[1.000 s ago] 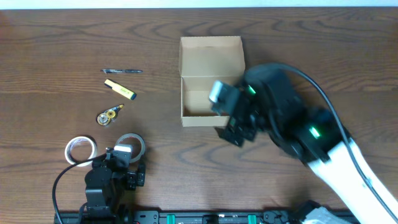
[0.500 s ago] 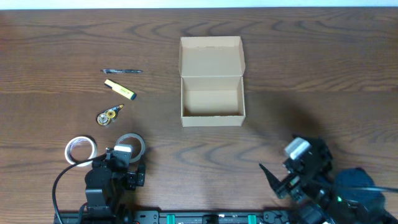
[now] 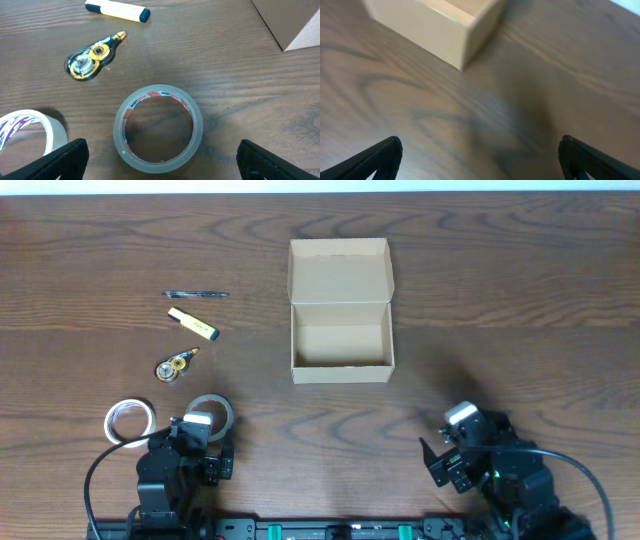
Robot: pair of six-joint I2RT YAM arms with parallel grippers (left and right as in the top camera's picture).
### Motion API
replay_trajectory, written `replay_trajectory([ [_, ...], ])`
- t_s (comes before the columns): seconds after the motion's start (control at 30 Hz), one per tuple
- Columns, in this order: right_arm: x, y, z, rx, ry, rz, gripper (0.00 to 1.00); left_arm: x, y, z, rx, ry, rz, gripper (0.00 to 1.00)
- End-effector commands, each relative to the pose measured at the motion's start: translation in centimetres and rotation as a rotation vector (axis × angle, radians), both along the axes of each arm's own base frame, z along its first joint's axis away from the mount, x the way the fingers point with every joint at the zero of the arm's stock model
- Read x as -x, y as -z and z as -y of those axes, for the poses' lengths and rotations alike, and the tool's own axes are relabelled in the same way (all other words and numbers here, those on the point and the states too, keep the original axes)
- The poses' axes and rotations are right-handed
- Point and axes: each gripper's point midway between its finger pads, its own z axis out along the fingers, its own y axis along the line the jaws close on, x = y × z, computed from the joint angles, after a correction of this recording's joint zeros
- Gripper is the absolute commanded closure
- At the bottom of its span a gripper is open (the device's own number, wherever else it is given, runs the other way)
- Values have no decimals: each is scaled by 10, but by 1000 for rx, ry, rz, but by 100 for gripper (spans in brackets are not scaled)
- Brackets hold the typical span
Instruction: Pack container
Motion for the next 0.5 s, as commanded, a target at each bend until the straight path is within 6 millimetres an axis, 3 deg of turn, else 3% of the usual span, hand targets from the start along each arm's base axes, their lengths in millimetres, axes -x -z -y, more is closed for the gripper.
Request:
replay_trajectory([
  [0.0,-2,19,14,-6,63,16,1,2,7,2,6,9,-17,5],
  [0.23,-5,51,51,8,242,15,1,2,7,2,6,9,-17,5],
  [0.47,-2,68,57,22,274,-19,1,2,7,2,6,9,-17,5],
])
